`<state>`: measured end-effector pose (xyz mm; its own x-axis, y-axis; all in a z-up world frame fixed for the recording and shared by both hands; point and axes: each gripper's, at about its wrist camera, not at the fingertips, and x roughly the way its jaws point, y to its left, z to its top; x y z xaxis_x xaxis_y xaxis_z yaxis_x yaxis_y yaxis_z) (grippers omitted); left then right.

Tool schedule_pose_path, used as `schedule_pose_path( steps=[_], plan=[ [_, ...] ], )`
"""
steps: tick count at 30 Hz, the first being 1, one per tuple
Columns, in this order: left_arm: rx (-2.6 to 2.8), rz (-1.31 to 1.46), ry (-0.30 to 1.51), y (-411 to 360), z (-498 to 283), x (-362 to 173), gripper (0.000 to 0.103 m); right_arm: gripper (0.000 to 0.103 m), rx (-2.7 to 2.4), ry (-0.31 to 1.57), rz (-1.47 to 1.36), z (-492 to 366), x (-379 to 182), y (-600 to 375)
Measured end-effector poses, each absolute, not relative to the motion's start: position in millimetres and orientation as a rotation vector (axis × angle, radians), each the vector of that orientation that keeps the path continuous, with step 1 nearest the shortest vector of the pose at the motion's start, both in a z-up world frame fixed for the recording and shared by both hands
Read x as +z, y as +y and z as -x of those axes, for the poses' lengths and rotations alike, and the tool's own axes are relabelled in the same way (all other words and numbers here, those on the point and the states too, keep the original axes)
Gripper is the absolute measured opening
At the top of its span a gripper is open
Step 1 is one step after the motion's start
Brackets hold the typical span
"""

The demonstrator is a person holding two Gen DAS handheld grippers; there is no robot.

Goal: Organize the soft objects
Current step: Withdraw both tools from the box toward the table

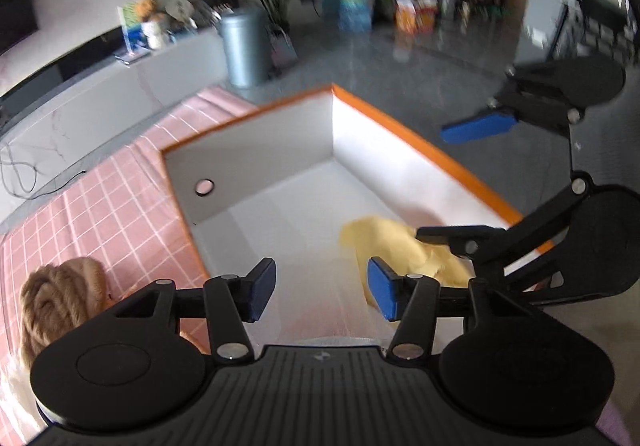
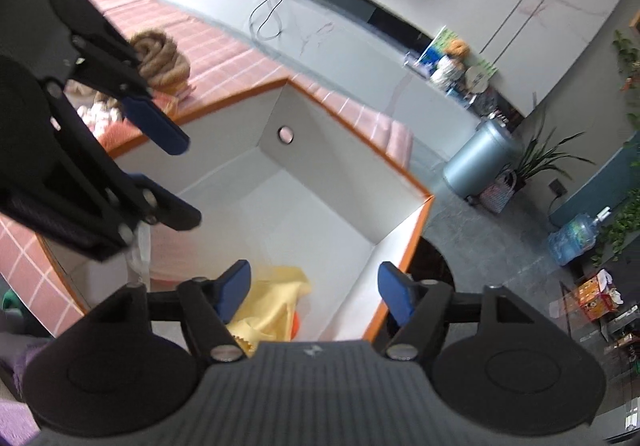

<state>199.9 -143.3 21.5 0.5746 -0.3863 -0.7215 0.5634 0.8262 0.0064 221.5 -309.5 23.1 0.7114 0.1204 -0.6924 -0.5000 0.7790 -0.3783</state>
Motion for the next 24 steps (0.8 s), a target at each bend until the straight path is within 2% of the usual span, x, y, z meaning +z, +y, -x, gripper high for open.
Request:
schedule_pose_path(
  steps=[8, 17, 24],
  plan=[
    [-0.501, -0.026, 0.655, -97.2, -166.2, 34.9, 0.063, 0.074, 0.269, 0.588, 0.369, -191.8, 44.2, -309.4],
    [-0.379, 0.066, 0.553, -48.3, -130.9, 41.1, 0.063, 0.074, 0.15, 0.435, 0.266, -143.8, 41.0, -259.7],
    [-0.268, 0.11, 0.49, -9.7, -101.1, 32.8, 0.063, 0.074, 0.123, 0.386, 0.162, -113.6, 35.0, -217.2]
  ],
)
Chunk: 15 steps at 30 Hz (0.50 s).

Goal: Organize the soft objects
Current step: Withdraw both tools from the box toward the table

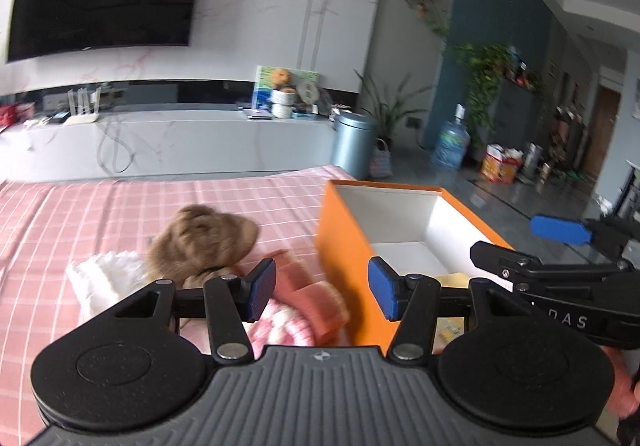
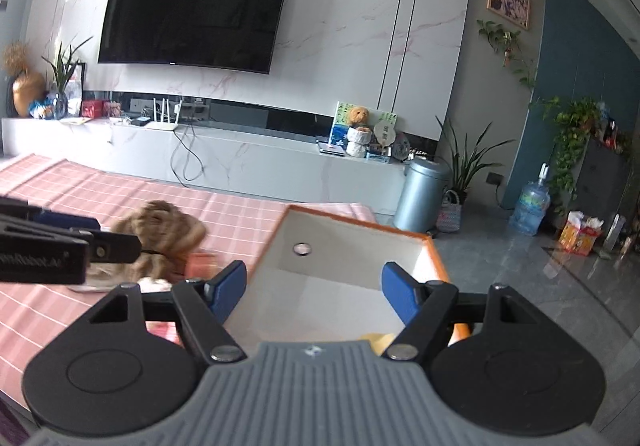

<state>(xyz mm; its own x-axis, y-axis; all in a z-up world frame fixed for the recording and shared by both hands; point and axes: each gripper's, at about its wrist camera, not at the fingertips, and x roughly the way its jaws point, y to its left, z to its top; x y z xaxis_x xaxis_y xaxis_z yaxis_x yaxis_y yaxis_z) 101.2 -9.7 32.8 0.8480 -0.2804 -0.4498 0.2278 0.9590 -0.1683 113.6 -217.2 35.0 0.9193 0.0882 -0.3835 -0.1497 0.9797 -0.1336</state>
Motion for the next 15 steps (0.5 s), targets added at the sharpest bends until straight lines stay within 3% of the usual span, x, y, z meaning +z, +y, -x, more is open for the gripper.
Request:
schedule_pose_path(
  steps=[15],
  plan=[
    [-0.062, 0.124, 0.472, 50.4, -62.4, 2.8, 0.06, 0.074, 0.248, 0.395, 0.179, -88.0, -5.0, -134.8]
  ],
)
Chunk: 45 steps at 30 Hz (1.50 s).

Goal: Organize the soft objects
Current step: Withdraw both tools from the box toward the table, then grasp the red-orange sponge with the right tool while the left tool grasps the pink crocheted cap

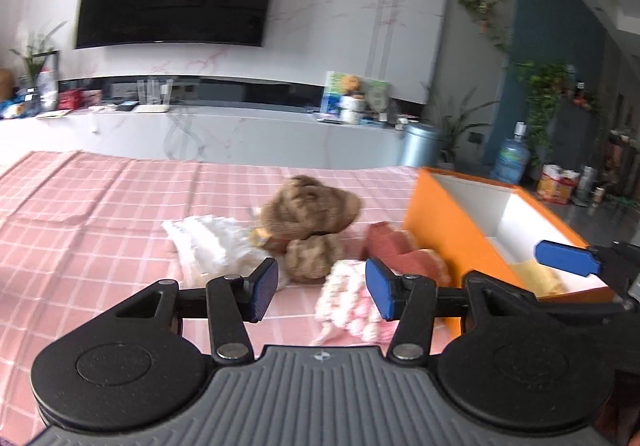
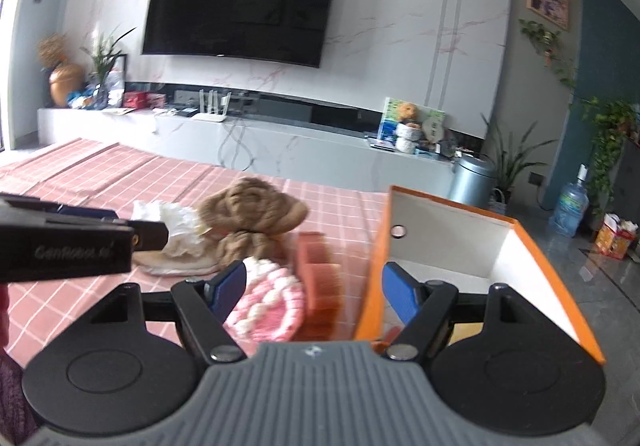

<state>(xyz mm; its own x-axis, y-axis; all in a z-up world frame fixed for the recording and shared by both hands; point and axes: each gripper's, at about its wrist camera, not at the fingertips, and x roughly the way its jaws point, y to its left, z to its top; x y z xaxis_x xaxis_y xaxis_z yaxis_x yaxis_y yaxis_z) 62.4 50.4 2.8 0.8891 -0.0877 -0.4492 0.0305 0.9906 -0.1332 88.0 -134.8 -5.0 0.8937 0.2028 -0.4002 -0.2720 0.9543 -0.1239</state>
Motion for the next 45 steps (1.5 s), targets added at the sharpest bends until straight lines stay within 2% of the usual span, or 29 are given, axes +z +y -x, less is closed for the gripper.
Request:
schedule_pose_path(
  steps=[5, 18, 21, 24, 25, 28, 32, 45],
  plan=[
    [-0.014, 0.103, 0.484, 65.0, -54.5, -6.1, 0.06, 0.075, 0.287, 0.362, 0.186, -87.2, -12.0, -119.8],
    [-0.14, 0.221, 0.572, 94.0, -65.2, -23.1, 0.059, 0.072, 0.288, 0.449, 0.31, -114.5, -31.1, -88.0],
    [-0.194, 0.243, 0.595, 88.6, -77.3, -22.2, 0.056, 0.059, 0.291, 0.468, 0.366, -128.3, -28.4, -92.7],
    [-0.26, 0.229, 0.608, 80.3, -90.5, -18.2, 0.054, 0.053, 0.333, 0.502, 0.442, -145.0, -22.8, -100.3],
    [-0.272, 0.223, 0.616, 77.0, -95.7, -17.2, 0.054, 0.052, 0.348, 0.518, 0.47, -151.4, -20.5, -103.3],
    [-0.32, 0.227, 0.673, 67.0, -114.5, -19.3, 0.064, 0.048, 0.417, 0.589, 0.536, -171.6, -16.1, -112.5],
    [-0.295, 0.272, 0.744, 55.5, -137.0, -28.5, 0.072, 0.047, 0.493, 0.716, 0.544, -204.7, -15.0, -122.6],
    [-0.13, 0.564, 0.941, 54.6, -176.8, -67.5, 0.072, 0.04, 0.635, 0.834, 0.639, -265.0, -29.0, -115.8]
  ],
)
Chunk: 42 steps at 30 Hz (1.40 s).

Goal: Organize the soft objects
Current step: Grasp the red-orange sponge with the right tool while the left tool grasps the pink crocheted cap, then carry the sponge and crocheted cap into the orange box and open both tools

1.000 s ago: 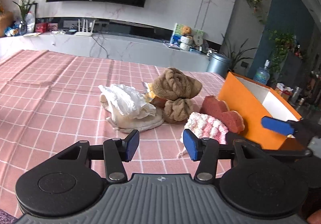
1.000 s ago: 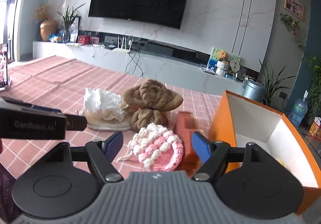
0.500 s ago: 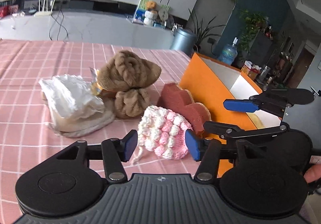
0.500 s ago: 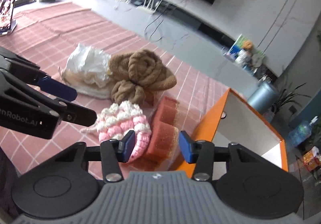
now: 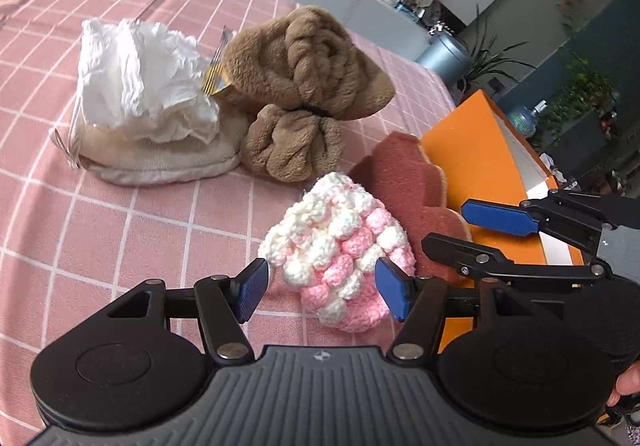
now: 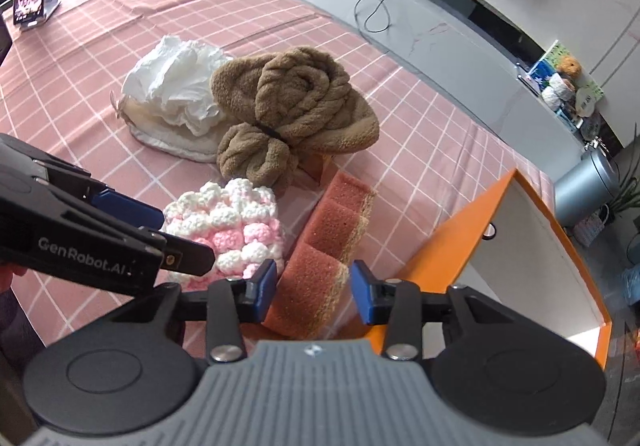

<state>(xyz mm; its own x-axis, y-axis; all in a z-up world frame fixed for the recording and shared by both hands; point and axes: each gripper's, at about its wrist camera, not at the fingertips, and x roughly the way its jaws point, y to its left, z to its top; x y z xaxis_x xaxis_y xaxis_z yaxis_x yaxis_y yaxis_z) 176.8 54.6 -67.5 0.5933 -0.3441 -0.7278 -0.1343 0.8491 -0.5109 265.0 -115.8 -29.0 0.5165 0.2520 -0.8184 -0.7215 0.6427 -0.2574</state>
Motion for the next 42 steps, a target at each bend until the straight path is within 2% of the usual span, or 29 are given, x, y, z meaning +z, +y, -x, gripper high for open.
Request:
schedule_pose_path(
  steps=[6, 11, 14, 17, 27, 42],
  plan=[
    [-0.111, 0.611, 0.973, 53.6, -186.1, -76.4, 0.07, 0.038, 0.666, 0.829, 0.666, -274.8, -36.4, -116.5],
    [-0.105, 0.617, 0.943, 49.7, -190.9, -78.1, 0.053, 0.037, 0.683, 0.81, 0.659, -272.7, -36.8, -118.0],
    [-0.103, 0.61, 0.932, 46.2, -191.2, -79.3, 0.037, 0.036, 0.677, 0.791, 0.675, -268.4, -38.7, -117.6],
    [-0.103, 0.586, 0.904, 47.4, -187.3, -74.4, 0.031, 0.034, 0.672, 0.783, 0.663, -266.3, -38.3, -119.6],
    [-0.078, 0.433, 0.819, 58.0, -160.2, -39.0, 0.029, 0.033, 0.654, 0.753, 0.574, -247.5, -19.0, -125.1],
    [-0.104, 0.355, 0.653, 58.8, -125.7, 22.3, 0.029, 0.033, 0.588, 0.595, 0.527, -202.8, 38.4, -154.9]
  ],
)
